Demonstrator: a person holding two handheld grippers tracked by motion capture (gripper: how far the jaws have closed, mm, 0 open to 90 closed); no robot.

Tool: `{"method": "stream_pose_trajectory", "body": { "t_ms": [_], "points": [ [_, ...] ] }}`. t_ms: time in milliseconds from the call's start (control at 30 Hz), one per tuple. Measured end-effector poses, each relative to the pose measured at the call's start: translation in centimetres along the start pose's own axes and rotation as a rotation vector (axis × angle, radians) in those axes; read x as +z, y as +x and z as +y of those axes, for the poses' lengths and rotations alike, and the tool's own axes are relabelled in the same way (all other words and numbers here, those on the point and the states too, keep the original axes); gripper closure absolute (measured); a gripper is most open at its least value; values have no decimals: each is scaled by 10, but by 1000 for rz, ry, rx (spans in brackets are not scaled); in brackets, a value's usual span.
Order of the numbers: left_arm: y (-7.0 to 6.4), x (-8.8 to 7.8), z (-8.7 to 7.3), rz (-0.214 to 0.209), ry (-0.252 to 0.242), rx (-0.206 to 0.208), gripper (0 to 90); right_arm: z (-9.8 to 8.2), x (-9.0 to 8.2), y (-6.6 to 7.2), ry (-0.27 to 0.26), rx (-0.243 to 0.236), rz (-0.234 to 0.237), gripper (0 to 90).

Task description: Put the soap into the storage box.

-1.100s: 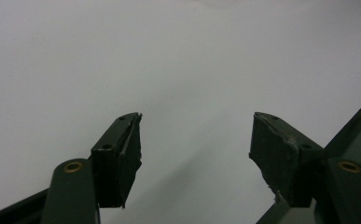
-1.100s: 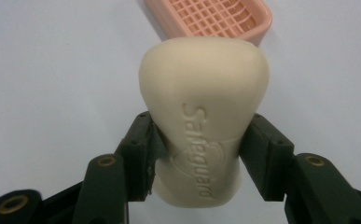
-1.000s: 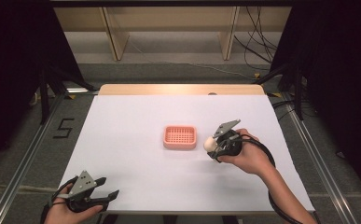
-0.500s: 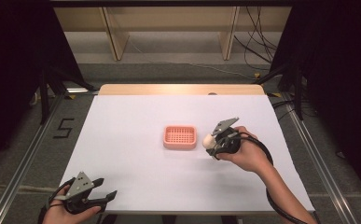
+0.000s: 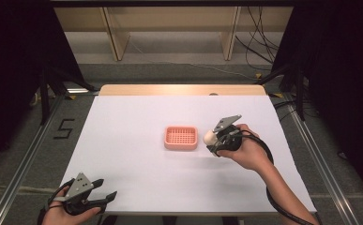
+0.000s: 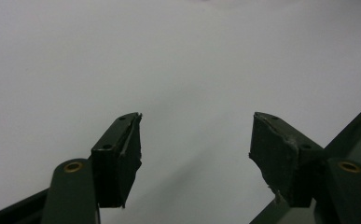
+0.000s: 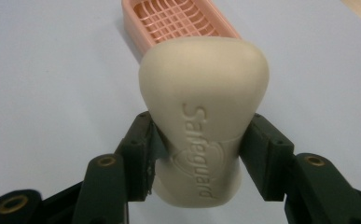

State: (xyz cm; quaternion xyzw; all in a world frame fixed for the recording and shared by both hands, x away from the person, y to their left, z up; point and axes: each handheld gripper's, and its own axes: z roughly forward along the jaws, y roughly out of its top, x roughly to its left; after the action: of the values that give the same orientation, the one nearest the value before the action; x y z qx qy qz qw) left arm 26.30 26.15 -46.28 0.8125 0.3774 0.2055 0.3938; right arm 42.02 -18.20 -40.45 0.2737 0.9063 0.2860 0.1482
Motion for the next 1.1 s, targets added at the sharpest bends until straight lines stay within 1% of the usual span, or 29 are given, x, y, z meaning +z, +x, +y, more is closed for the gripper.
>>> {"method": "stream_pose_trajectory", "body": {
  "t_ms": [67, 100, 133, 167, 200, 233, 267, 300, 333, 367, 433, 467, 500, 533, 567, 600, 633, 667, 700, 733, 767, 833, 867, 900, 933, 967, 1033, 1067, 1100],
  "points": [
    [0, 0, 0, -1, -2, 5, 332, 0, 0, -1, -4, -8, -6, 500],
    [0, 0, 0, 0, -1, 1, 332, 0, 2, -1, -19, -5, -21, 500],
    [0, 0, 0, 0, 0, 1, 332, 1, 2, -3, -27, -22, -15, 500],
    [0, 0, 0, -1, -1, 0, 332, 1, 1, -3, -22, -9, -9, 500],
    [0, 0, 0, -1, -1, -1, 332, 1, 2, -3, -36, -13, -4, 500],
    [-1, 0, 0, -7, -10, -22, 332, 1, 2, -3, -29, 6, -23, 500],
    [-2, 0, -1, -10, -9, -37, 332, 1, 1, -4, -22, 1, -42, 500],
    [-2, 0, 0, -4, -2, -24, 332, 1, 1, -4, -25, 7, -38, 500],
    [0, 0, 0, -1, 1, 2, 332, 1, 2, -3, -38, 23, -31, 500],
    [-1, 0, 0, -12, -12, -23, 332, 2, 1, -4, -36, 26, -17, 500],
    [-1, 0, 0, -7, -5, -20, 332, 2, 2, -3, -42, 33, -21, 501],
    [-2, -1, 0, -22, 6, -34, 332, 2, 2, -5, -37, 20, -36, 500],
    [-3, 0, -1, -16, -6, -43, 332, 3, 2, -5, -44, 26, -30, 500],
    [-3, 0, -1, -11, -11, -41, 332, 4, 2, -5, -39, 24, -30, 500],
    [-2, 0, 0, 0, 1, -21, 332, 5, 3, -5, -48, 27, -35, 500],
    [-2, 0, -1, 1, 5, -30, 332, 5, 2, -6, -46, 23, -26, 500],
    [-2, 0, -1, 1, 5, -30, 332, 5, 2, -6, -46, 23, -26, 500],
    [-3, 1, -1, -17, -23, -47, 332, 7, 3, -6, -52, 28, -32, 500],
    [-3, 0, -1, -8, -8, -50, 332, 7, 3, -6, -52, 28, -32, 500],
    [-1, 0, 0, -6, -10, -20, 332, 8, 4, -6, -51, 21, -33, 500],
    [-2, -1, 0, -18, -2, -33, 332, 9, 3, -7, -43, 16, -31, 500],
    [-2, -1, 0, -18, -2, -33, 332, 10, 3, -7, -40, 19, -32, 500],
    [-1, -2, 0, -18, 0, -26, 332, 10, 4, -8, -55, 17, -39, 500],
    [-1, -2, 0, -18, -1, -27, 332, 10, 5, -9, -53, 7, -51, 500],
    [-3, -2, -1, -18, 2, -49, 332, 11, 4, -9, -49, 8, -28, 500],
    [-1, -2, 0, -18, 0, -27, 332, 11, 5, -8, -58, 18, -36, 500],
    [-1, -2, 0, -17, -1, -24, 332, 12, 5, -8, -60, 18, -37, 500],
    [0, -2, 0, -15, 5, -11, 332, 13, 5, -9, -62, 19, -38, 500],
    [0, -2, 0, -15, 5, -11, 332, 13, 5, -9, -62, 19, -38, 500]
  ]
}}
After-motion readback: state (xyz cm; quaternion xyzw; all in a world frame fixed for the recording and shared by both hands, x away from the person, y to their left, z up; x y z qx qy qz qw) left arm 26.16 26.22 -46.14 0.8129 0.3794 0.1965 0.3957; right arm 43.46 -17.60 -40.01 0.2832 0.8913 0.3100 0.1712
